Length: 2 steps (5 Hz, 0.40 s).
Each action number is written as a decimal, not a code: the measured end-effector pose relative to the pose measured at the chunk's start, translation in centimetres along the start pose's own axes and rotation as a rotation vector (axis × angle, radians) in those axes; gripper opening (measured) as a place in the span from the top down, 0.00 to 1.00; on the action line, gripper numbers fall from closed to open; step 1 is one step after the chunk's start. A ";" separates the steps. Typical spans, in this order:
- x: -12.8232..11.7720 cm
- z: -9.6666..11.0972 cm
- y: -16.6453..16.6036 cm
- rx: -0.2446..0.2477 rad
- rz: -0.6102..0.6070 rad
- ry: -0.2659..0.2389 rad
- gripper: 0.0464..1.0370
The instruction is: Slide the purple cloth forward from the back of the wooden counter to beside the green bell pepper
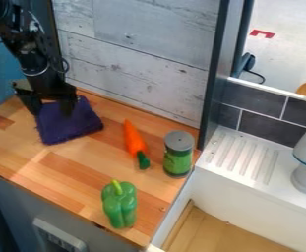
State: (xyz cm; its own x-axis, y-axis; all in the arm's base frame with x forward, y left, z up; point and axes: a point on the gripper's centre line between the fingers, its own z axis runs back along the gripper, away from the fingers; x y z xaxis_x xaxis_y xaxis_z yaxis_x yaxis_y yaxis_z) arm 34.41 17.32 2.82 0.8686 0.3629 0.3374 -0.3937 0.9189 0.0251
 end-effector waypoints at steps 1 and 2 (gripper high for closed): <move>1.1 -0.9 0.5 0.037 0.014 -0.027 0.03; 1.0 -2.7 0.2 0.042 0.010 -0.030 0.03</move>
State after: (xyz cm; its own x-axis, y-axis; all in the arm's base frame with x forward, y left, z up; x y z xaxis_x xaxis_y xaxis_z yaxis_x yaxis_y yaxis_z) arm 36.01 18.23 0.60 0.8554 0.3669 0.3655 -0.4153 0.9077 0.0607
